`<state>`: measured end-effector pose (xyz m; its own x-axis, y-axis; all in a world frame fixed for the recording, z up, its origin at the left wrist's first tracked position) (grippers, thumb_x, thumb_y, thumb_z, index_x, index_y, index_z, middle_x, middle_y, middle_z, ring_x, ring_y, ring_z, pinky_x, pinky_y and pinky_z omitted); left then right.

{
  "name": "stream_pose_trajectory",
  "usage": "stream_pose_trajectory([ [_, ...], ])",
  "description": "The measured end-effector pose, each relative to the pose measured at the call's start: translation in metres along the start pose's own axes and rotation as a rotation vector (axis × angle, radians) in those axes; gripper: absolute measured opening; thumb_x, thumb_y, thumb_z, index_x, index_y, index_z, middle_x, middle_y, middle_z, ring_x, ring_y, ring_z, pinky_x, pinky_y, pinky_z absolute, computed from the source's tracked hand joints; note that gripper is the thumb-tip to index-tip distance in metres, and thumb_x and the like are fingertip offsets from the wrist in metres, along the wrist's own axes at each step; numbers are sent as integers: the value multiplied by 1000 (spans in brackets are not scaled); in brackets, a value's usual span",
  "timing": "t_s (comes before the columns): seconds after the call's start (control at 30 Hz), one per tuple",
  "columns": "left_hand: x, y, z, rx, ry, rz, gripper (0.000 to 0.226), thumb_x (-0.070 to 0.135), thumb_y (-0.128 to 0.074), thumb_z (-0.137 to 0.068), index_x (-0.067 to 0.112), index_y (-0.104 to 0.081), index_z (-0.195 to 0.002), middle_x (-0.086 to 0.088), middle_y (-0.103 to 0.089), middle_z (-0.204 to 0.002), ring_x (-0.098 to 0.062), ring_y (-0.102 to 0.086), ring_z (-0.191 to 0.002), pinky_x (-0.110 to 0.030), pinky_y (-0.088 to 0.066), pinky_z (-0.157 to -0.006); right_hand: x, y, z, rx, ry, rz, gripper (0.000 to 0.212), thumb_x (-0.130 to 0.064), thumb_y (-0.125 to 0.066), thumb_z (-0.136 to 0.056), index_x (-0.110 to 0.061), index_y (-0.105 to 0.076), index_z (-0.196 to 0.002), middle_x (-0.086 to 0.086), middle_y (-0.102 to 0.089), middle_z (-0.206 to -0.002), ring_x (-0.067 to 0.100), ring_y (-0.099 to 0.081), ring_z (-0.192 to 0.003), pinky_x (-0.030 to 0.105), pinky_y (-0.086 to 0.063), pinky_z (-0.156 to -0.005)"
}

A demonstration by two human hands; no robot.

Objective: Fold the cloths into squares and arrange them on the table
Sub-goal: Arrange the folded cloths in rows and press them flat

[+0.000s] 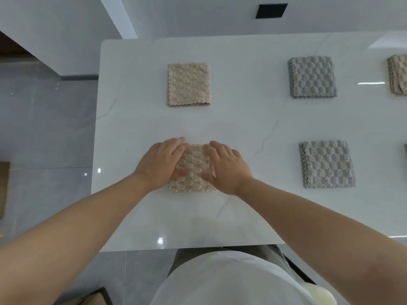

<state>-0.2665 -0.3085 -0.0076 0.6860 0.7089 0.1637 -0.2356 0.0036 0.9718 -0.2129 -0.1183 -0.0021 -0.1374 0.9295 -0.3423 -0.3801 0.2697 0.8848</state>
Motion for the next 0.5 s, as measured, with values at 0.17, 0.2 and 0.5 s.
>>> stream_pose_trajectory([
  [0.17,-10,-30,10,-394,-48,-198,123,86,-38,-80,7,12,-159,-8,16,-168,-22,8,-156,-41,-7,-127,14,-31,-4,-297,107,254,113,-81,-37,-88,-13,19,-159,4,22,-167,22,16,-155,49,0,-126],
  [0.2,-11,-33,10,-426,-47,-209,126,87,-40,-78,8,18,-157,-7,23,-165,-21,13,-155,-41,-3,-127,16,-32,-5,-311,112,275,114,-81,-36,-88,-13,22,-158,5,24,-167,22,18,-155,49,1,-126],
  [0.5,-14,-28,9,-487,-55,-186,130,94,-28,-73,8,22,-156,-7,24,-165,-20,17,-154,-44,2,-127,18,-22,-7,-315,125,240,111,-87,-24,-86,-14,16,-160,5,19,-168,22,18,-155,49,6,-125],
])
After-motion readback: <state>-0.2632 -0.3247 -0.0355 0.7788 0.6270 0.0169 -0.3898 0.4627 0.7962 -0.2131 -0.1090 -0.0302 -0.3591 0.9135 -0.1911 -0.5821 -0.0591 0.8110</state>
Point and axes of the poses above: each hand's wrist, its own z-axis away from the middle knuckle, its own y-axis out of the back of the hand, x = y × z, the point moved 5 cm from there along -z, towards the middle knuckle
